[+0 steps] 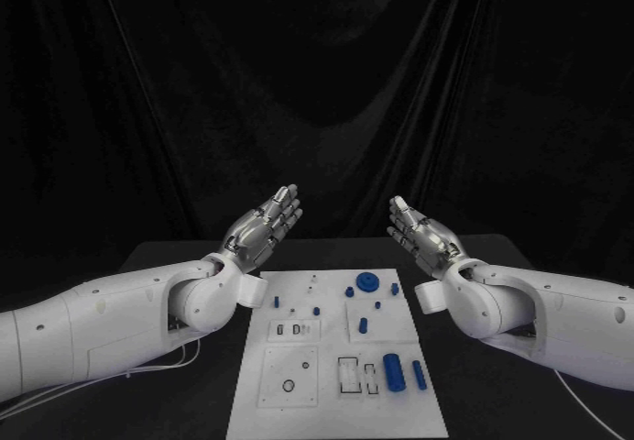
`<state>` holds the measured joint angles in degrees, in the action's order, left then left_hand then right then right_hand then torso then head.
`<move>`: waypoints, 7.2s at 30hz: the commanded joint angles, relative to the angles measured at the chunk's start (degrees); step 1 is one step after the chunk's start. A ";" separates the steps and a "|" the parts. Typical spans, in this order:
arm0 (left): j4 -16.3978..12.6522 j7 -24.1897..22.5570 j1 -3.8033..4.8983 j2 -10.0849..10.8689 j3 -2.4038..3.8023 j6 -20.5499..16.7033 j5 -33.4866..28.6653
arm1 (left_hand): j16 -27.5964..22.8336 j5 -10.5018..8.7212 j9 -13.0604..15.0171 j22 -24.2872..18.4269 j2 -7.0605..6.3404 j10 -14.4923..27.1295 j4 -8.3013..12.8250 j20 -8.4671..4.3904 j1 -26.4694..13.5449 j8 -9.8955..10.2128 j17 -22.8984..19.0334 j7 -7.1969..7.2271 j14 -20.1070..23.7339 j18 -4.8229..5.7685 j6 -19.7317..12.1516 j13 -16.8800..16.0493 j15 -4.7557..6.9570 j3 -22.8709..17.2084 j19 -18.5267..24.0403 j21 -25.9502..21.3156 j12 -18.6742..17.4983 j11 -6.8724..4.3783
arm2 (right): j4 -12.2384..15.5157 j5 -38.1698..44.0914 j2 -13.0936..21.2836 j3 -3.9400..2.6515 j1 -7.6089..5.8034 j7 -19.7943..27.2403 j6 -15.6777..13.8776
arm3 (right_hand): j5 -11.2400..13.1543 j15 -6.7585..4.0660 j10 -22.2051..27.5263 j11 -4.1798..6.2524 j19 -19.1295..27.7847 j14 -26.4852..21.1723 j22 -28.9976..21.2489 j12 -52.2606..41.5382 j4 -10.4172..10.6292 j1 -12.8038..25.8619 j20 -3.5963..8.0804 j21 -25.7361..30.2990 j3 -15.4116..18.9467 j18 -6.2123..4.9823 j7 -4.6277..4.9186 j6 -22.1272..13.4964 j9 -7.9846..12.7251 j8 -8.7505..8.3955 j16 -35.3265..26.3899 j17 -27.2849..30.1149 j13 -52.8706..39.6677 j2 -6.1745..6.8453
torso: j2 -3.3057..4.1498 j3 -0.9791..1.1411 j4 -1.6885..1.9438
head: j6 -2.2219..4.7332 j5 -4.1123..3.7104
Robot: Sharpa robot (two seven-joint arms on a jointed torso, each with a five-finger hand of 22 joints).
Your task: Assemble the parts on the task board
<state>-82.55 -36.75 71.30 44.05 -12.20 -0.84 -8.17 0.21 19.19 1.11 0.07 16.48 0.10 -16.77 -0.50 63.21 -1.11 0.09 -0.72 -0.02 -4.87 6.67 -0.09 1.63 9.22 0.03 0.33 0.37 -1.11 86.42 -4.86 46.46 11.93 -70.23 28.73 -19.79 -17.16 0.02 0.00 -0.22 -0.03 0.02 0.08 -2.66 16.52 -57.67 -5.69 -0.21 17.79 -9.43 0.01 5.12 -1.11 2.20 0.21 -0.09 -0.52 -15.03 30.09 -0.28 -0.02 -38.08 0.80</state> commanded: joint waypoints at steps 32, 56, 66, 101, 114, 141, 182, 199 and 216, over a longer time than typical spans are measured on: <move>0.69 -5.67 0.05 6.12 0.05 2.10 16.96 | -0.21 5.62 0.54 -0.07 -0.19 -0.10 0.05 4.29 8.65 -1.10 -0.09 -1.83 0.02 -3.33 4.72 0.09 -1.19 1.47 -0.03 -0.33 -0.37 1.46 | -1.36 90.97 1.36 -0.05 -9.71 -28.36 13.67 | -0.52 7.32 -19.44 -8.31 -45.78 49.53 7.58 -11.89 -15.94 -25.15 -8.36 -17.38 -14.09 -1.18 2.90 22.56 -2.01 4.54 13.65 -9.69 -2.42 9.06 | 2.31 -0.46 1.30 | -8.87 1.25; -0.38 -5.82 0.21 7.65 0.05 3.12 17.14 | -0.21 7.39 0.67 -0.07 -0.04 -0.10 0.15 5.07 10.66 -1.24 -0.09 -2.21 0.02 -3.84 5.86 0.09 -1.44 1.12 -0.03 -0.33 -0.37 1.85 | -7.42 111.11 -7.02 -0.05 -8.56 -27.71 9.89 | 3.41 -1.34 -50.07 -4.46 -70.34 77.51 47.50 -5.42 -17.67 -23.53 0.79 -58.73 -19.58 1.45 7.15 40.68 -3.04 3.15 58.52 -42.32 -3.61 13.22 | 4.91 -0.73 3.77 | -11.05 -0.99; -0.33 -5.46 0.21 7.50 0.05 3.82 17.14 | -0.21 7.48 0.67 -0.07 -0.01 -0.10 0.13 5.03 10.77 -1.24 -0.09 -2.27 0.02 -3.89 5.89 0.09 -1.35 1.09 -0.03 -0.33 -0.37 1.89 | -10.59 111.32 -9.37 -0.05 -6.53 -26.55 7.85 | 7.09 -1.68 -52.04 -4.26 -73.38 80.89 55.77 -5.45 -15.66 -21.73 1.05 -65.05 -18.62 2.53 6.83 41.85 -3.06 3.03 64.22 -48.87 -3.86 14.21 | 6.07 -0.97 3.92 | -9.96 -1.24; 0.69 -6.08 0.16 5.99 0.04 4.97 17.14 | -0.21 8.58 0.74 -0.07 0.22 -0.10 0.18 5.63 11.51 -1.36 -0.09 -2.54 0.02 -4.07 6.60 0.09 -1.84 0.25 -0.03 -0.33 -0.37 2.22 | -16.30 111.25 -11.60 -0.05 -3.07 -25.27 9.91 | 3.32 -1.12 -55.80 -5.30 -73.74 81.65 58.54 -3.48 -15.26 -23.66 0.59 -66.22 -19.71 2.70 6.01 43.68 -2.90 2.40 62.03 -46.06 -3.33 14.38 | 6.23 -1.04 4.21 | -10.39 -1.09; 0.97 -5.98 0.15 5.77 0.04 5.03 17.14 | -0.21 8.70 0.74 -0.07 0.21 -0.10 0.18 5.69 11.63 -1.34 -0.09 -2.62 0.02 -4.03 6.57 0.09 -1.98 0.11 -0.03 -0.33 -0.37 2.31 | -18.47 111.33 -12.54 -0.05 -2.50 -24.61 9.73 | 2.91 -1.14 -56.32 -5.05 -71.82 80.11 56.72 -2.66 -15.13 -23.73 0.52 -64.04 -20.44 2.25 5.52 45.19 -3.10 2.66 59.94 -43.70 -3.29 14.40 | 6.19 -1.05 4.21 | -10.72 -1.26; 1.17 -5.33 0.12 5.49 0.04 5.54 17.14 | -0.21 8.87 0.77 -0.07 0.22 -0.10 0.18 5.90 11.80 -1.39 -0.09 -2.78 0.02 -4.06 6.83 0.09 -2.06 -0.10 -0.03 -0.33 -0.37 2.47 | -21.76 108.99 -14.35 -0.06 -1.20 -23.20 10.65 | 2.52 -1.40 -58.61 -4.55 -70.01 78.43 55.62 -1.78 -15.10 -25.46 0.75 -61.80 -24.03 1.88 6.78 48.29 -3.45 2.97 57.59 -40.94 -3.22 13.88 | 6.17 -1.05 4.22 | -11.34 -1.30; 1.67 -3.43 0.06 5.56 0.02 6.29 17.14 | -0.21 9.64 0.86 -0.07 0.24 -0.10 0.33 6.47 12.57 -1.53 -0.09 -3.30 0.02 -4.23 7.42 0.09 -2.49 -0.94 -0.03 -0.33 -0.37 3.07 | -18.31 99.95 -12.06 -0.06 -5.64 -21.47 4.71 | 7.53 -1.31 -68.57 -3.59 -72.62 80.99 62.26 -0.99 -13.35 -24.73 0.96 -64.93 -38.62 2.80 6.88 56.75 -5.25 4.81 60.51 -45.23 -3.06 18.27 | 6.19 -1.07 4.28 | -11.92 -0.34; 1.83 -2.30 0.05 5.14 0.02 6.30 17.14 | -0.21 9.63 0.89 -0.07 0.30 -0.10 0.19 6.54 12.61 -1.59 -0.09 -3.18 0.02 -4.28 7.61 0.09 -2.41 -1.10 -0.03 -0.33 -0.37 2.94 | -25.89 99.31 -20.23 -0.06 -6.71 -22.45 5.62 | 8.55 -1.15 -68.17 -3.65 -74.41 82.43 64.90 -0.90 -12.27 -23.80 0.69 -67.14 -38.36 3.29 6.82 56.77 -5.33 4.54 63.77 -49.59 -3.04 18.89 | 6.67 -1.39 4.74 | -11.92 -0.13; 1.80 -2.23 0.05 4.71 0.02 6.41 17.14 | -0.21 9.65 0.90 -0.07 0.32 -0.10 0.16 6.56 12.63 -1.61 -0.09 -3.16 0.02 -4.30 7.66 0.09 -2.42 -1.17 -0.03 -0.33 -0.37 2.92 | -32.28 99.30 -25.71 -0.07 -5.16 -22.60 6.13 | 8.55 -0.96 -67.66 -3.80 -74.67 82.65 65.34 -0.79 -12.13 -23.79 0.53 -67.45 -38.39 3.36 6.86 56.50 -5.30 4.23 64.54 -50.50 -3.00 19.37 | 7.82 -1.45 6.16 | -11.27 -1.53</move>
<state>-80.61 -38.40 71.33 48.86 -12.24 4.95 9.01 0.21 28.46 1.93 0.06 16.76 -0.08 -16.67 5.66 75.39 -2.50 0.05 -3.79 -0.03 -8.41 14.03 -0.06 -0.42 8.34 -0.13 0.33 0.37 1.53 54.35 94.42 20.83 11.90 -75.52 7.29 -13.88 -8.76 -0.92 -67.87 -4.01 -74.33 82.32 65.36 -3.78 4.04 -81.70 -5.03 -67.46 -20.48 -6.68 6.98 61.58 -6.48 6.69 64.44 -50.54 -3.57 3.92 37.64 -1.75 5.75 -49.43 -0.47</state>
